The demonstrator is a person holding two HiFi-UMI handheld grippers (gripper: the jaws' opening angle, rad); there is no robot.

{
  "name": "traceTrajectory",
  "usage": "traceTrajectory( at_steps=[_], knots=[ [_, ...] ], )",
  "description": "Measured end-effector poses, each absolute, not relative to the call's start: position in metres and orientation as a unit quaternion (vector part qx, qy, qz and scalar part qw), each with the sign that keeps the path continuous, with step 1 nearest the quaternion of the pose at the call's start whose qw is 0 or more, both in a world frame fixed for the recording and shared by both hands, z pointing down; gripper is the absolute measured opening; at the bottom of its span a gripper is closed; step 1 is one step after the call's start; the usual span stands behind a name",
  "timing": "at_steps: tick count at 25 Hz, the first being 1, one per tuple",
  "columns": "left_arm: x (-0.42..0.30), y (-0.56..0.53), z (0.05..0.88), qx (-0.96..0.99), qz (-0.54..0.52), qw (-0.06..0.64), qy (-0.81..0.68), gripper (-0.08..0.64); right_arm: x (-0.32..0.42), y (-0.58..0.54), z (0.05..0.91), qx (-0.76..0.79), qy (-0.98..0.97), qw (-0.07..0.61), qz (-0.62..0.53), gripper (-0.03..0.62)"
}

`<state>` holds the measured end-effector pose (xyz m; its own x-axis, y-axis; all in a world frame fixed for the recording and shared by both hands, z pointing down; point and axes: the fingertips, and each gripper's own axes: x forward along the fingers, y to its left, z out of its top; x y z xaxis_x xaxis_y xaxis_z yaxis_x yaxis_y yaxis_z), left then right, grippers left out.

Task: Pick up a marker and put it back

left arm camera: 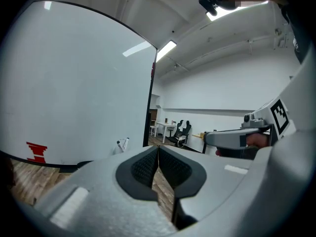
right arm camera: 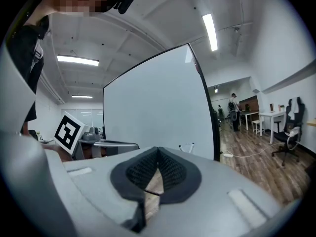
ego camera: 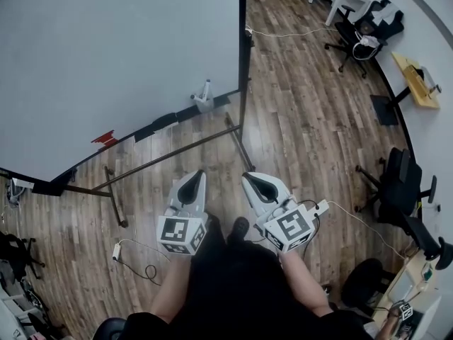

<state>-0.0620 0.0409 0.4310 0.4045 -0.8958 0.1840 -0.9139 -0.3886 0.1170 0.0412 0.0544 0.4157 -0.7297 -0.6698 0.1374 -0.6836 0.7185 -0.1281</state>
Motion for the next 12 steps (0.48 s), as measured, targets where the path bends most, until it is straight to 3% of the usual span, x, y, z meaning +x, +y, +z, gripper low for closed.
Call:
traceTrajectory(
  at_steps=[12],
  knots=[
    [-0.043,0.039,0.424,0.848,0.042,0.099,-0.519,0.012,0.045,0.050,0.418,0.378,-0.921,0.055,0.080,0.003]
  ],
)
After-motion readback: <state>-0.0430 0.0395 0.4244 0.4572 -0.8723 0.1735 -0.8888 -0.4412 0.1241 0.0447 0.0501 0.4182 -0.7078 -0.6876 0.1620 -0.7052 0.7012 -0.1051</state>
